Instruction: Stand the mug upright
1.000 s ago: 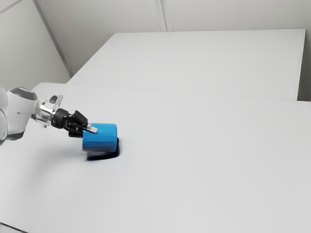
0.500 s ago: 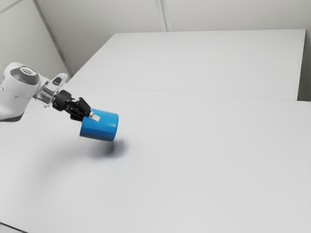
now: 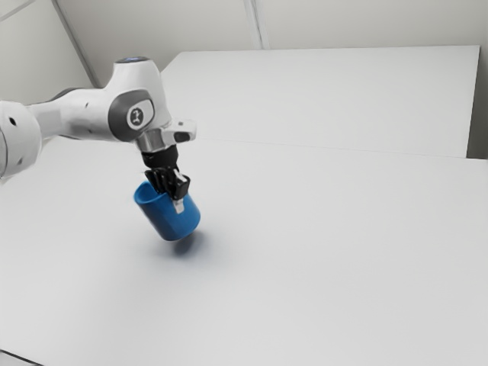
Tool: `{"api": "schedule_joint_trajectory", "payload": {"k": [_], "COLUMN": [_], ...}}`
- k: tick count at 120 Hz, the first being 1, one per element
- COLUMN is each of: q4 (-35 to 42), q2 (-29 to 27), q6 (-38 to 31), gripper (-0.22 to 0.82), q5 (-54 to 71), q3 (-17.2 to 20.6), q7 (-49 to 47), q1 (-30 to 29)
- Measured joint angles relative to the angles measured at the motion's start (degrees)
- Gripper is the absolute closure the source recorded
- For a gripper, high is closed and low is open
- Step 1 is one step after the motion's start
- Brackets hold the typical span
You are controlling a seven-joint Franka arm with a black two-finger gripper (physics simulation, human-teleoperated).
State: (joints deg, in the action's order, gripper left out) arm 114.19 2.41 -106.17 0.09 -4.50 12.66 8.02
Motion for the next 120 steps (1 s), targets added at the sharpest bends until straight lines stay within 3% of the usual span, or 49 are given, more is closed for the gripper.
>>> {"api": "schedule_joint_trajectory", "payload": {"k": [76, 120], "q4": [-6.7, -7.7], "q2": [8.5, 11.9], "q6": [-0.3, -6.5], "gripper": [0.78, 0.78], "q5": [7.2, 6.5], "q3": [0.7, 1.7], "q7": [-21.0, -26.7], "q1": [1.9, 3.4]}}
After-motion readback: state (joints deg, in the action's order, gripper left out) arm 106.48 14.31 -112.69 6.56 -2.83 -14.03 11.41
